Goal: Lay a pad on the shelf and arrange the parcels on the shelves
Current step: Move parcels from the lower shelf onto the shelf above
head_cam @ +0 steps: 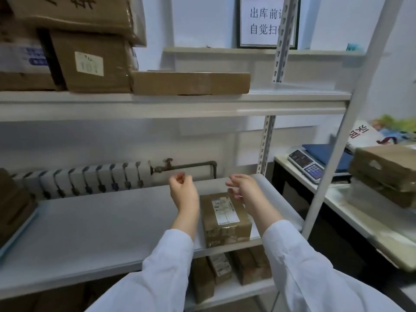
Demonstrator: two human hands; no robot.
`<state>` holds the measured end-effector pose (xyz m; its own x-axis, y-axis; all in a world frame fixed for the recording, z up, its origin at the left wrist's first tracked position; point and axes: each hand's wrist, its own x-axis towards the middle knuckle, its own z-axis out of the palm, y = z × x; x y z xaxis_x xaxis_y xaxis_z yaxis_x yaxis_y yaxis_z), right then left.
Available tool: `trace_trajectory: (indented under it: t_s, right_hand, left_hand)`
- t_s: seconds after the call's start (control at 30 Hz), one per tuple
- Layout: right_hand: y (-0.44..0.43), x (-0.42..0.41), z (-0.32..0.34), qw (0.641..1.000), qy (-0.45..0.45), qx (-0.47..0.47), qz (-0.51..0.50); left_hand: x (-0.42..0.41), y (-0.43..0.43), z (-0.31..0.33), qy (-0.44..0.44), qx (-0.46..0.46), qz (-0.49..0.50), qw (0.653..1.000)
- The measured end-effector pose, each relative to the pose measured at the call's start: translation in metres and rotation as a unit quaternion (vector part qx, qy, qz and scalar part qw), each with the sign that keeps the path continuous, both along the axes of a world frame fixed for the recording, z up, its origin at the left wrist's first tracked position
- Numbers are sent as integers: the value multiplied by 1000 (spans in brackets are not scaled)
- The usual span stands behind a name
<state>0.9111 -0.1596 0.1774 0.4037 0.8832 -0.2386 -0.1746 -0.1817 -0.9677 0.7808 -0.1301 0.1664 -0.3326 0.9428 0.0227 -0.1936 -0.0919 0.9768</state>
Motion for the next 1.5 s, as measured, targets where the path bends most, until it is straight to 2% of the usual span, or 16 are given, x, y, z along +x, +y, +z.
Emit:
trace_trajectory:
  t_s: [0.13,0.23,0.47,0.67,0.73,0.83,1.0,1.17,1.3,1.43,1.5]
  right_hand:
    - [12,11,-30,1000,-11,-20,20]
    - [18,25,-52,994,-72,-78,29]
    - [38,47,-93,975,-73,-202,54]
    - [48,57,-115,969,-73,-227,61]
    - [50,59,-116,964,-91,-244,49]
    - [54,65,-114,966,-103,-227,66]
    - [54,70,-97,971,-105,-212,25]
    - [44,66,-64,995,-41,-94,-12]
    - [34,55,-33,997,-54,-23,-42]
    - [22,36,-2,993,-95,32,-55]
    - [18,27,13,995,-56,56,-54]
  left_hand:
    - [10,8,-31,8,-117,-36,992]
    - [15,15,-52,11,-190,-56,980]
    - [35,26,-90,38,-290,-129,947]
    - [46,29,-108,42,-362,-231,902]
    - [49,29,-111,58,-361,-243,898]
    - [51,32,-108,61,-329,-216,917]
    - [49,33,-94,35,-274,-193,942]
    - [42,28,-70,11,-226,-196,954]
    - [28,24,-40,-43,-191,-200,960]
    - [1,16,-11,-53,-157,-142,976]
    - [-16,14,2,-48,-139,-116,982]
